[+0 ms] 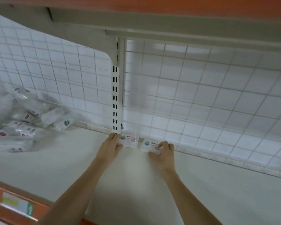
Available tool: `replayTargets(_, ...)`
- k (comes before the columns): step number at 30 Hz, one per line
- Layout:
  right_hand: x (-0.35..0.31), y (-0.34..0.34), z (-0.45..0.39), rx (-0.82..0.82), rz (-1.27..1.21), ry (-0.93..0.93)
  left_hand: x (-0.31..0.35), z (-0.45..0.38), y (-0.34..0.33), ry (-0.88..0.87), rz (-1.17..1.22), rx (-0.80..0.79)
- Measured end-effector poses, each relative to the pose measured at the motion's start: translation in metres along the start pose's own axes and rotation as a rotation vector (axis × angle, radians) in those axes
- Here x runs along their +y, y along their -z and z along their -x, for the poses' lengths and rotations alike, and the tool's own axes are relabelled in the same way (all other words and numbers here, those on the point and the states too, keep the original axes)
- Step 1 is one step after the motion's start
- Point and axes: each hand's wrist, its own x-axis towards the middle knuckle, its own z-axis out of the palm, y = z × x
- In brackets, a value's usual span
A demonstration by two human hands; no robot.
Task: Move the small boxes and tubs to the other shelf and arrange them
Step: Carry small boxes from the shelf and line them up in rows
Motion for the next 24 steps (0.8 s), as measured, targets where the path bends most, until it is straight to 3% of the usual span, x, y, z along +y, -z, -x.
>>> replayTargets(12, 0.003, -0.009, -0.004, -0.002, 0.021, 0.107, -0.006, -0.008, -0.005, 0.024, 0.029, 0.019)
replayTargets(18, 0.008, -0.012, -0.007, 0.038, -0.013, 0.066, -0.010, -0.008, -0.006, 0.014, 0.035, 0.028)
replayTargets(24, -0.005, -0.004, 0.001, -0.042, 0.102, 0.016, -0.006, -0.004, 0.001, 0.047, 0.107, -0.025)
